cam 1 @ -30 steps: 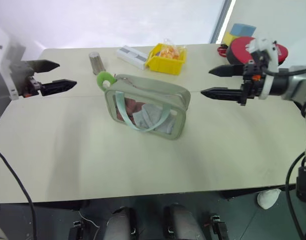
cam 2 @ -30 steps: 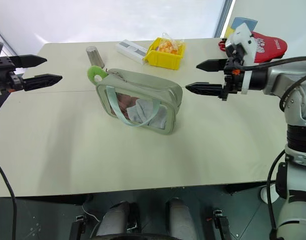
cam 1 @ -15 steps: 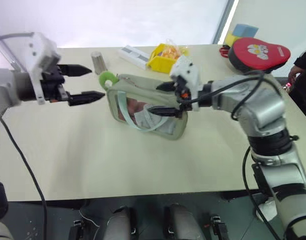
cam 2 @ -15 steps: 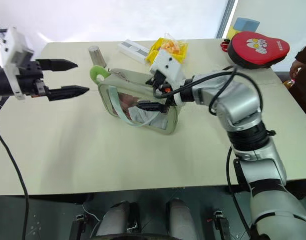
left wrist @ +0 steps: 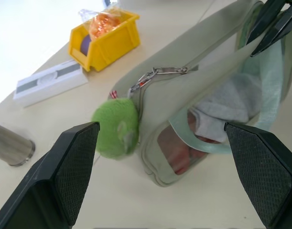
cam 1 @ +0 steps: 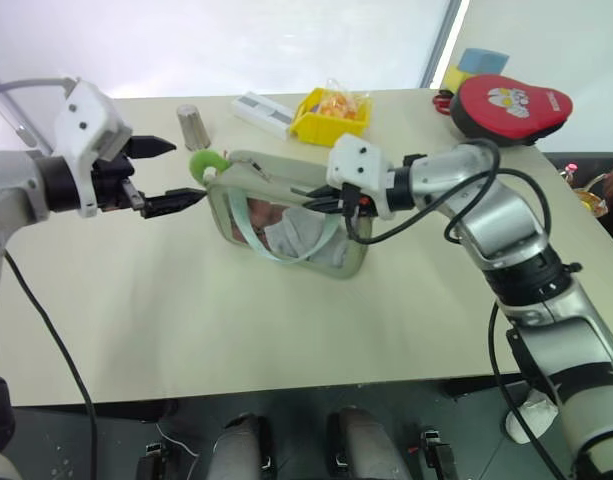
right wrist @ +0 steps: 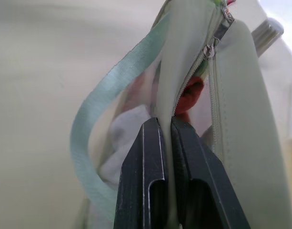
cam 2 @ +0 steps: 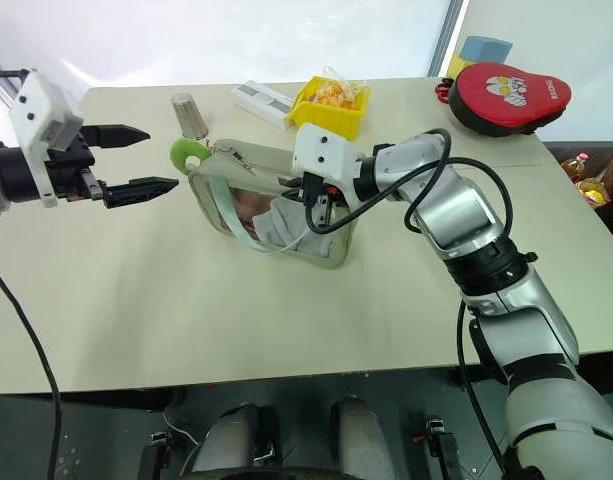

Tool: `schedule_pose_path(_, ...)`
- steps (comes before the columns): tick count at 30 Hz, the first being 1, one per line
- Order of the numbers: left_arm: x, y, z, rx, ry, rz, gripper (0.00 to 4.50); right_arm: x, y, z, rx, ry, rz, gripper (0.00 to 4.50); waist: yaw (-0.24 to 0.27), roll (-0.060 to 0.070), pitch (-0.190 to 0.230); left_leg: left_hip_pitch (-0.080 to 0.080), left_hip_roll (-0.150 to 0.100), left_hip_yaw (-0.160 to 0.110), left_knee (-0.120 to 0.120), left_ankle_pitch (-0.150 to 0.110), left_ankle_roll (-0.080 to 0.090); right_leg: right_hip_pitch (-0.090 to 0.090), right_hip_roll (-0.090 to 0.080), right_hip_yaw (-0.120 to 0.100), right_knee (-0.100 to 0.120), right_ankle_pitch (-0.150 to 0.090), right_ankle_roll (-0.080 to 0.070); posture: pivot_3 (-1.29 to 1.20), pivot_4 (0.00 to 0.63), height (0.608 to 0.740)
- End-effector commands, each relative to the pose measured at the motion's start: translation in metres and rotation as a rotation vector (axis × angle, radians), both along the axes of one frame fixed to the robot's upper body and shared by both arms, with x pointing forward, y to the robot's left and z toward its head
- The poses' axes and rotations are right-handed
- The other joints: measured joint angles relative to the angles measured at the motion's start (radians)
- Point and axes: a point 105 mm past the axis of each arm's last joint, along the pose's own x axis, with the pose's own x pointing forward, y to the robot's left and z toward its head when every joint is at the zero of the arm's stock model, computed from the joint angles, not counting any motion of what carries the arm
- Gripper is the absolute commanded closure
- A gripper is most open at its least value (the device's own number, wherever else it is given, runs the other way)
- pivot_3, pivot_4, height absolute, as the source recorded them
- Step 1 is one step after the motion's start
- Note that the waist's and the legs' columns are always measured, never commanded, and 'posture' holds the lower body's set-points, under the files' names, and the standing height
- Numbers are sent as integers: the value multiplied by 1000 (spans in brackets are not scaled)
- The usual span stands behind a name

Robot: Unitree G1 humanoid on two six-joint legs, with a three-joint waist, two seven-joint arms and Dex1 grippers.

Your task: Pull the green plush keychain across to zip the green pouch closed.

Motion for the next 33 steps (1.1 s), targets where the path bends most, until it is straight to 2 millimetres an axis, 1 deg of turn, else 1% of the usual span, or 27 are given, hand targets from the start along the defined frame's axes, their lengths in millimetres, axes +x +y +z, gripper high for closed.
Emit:
schedule_pose_path(1,-3,8,19,8,-75,24,0,2,4,24,-28,-174,120,4452,1,0,0,0,0,0,0,0,0,0,0,0,0,0,0,0,150,740)
schedule_pose_path(3,-4,8,20,9,-75,22,0,4,5,28,-35,-190,158,4452,1,0,0,0,0,0,0,0,0,0,0,0,0,0,0,0,150,740)
schedule_pose_path(6,-4,8,19,1,-75,25,0,7,7,29,-33,-184,193,4452,1,0,0,0,0,1,0,0,0,0,0,1,0,0,0,0,150,740)
schedule_pose_path(8,-4,8,17,4,-71,29,0,7,9,23,-28,-158,202,4452,1,0,0,0,1,0,0,0,0,0,0,1,1,0,0,0,150,740)
schedule_pose_path(10,-5,8,15,8,-67,31,0,3,11,17,-7,-96,218,4452,1,0,0,0,1,0,1,0,0,0,0,1,1,0,0,0,150,740)
schedule_pose_path(13,-5,10,16,7,-70,39,0,-1,12,13,25,-36,217,4452,1,0,0,0,1,0,1,0,0,0,0,1,2,0,0,0,150,740)
schedule_pose_path(17,-3,9,15,6,-69,39,0,0,10,10,26,-31,200,4452,0,0,0,0,1,0,2,0,0,0,0,1,2,0,0,0,150,740)
schedule_pose_path(18,-3,8,15,5,-68,35,0,1,9,10,27,-29,195,3757,1,0,0,0,1,0,2,0,0,0,0,1,3,0,0,0,150,740)
schedule_pose_path(19,-2,7,15,5,-68,32,0,1,9,10,32,-26,187,3488,1,0,0,0,1,0,2,0,0,0,0,1,3,0,0,0,150,740)
schedule_pose_path(20,-2,6,15,5,-68,28,0,2,8,10,36,-29,179,3074,1,0,0,0,1,0,2,0,0,0,0,1,2,0,0,0,150,740)
schedule_pose_path(22,-1,6,16,3,-67,27,0,3,4,14,42,-47,156,1986,2,0,0,0,1,0,2,0,0,0,0,1,3,0,0,0,150,740)
schedule_pose_path(24,-1,9,17,1,-65,36,0,0,-6,20,44,-58,133,1008,3,0,0,0,1,0,2,0,0,0,0,1,3,0,0,0,150,740)
schedule_pose_path(27,1,22,16,-12,-55,82,0,-8,-31,27,31,-54,84,1008,9,0,0,0,1,0,2,0,0,0,-1,1,2,0,0,0,150,740)
schedule_pose_path(30,1,34,11,-13,-44,125,0,-14,-48,33,33,-34,29,1008,9,0,0,-1,1,0,2,-1,1,0,-1,1,2,0,0,0,150,740)
schedule_pose_path(31,1,36,10,-15,-41,133,0,-15,-51,33,37,-24,17,1008,6,0,0,0,1,0,2,-1,1,0,-1,1,2,0,0,0,150,740)
schedule_pose_path(33,2,43,7,-19,-38,160,0,-17,-58,27,31,6,-15,1008,3,0,0,0,1,0,2,-1,1,0,0,1,2,0,0,0,150,740)
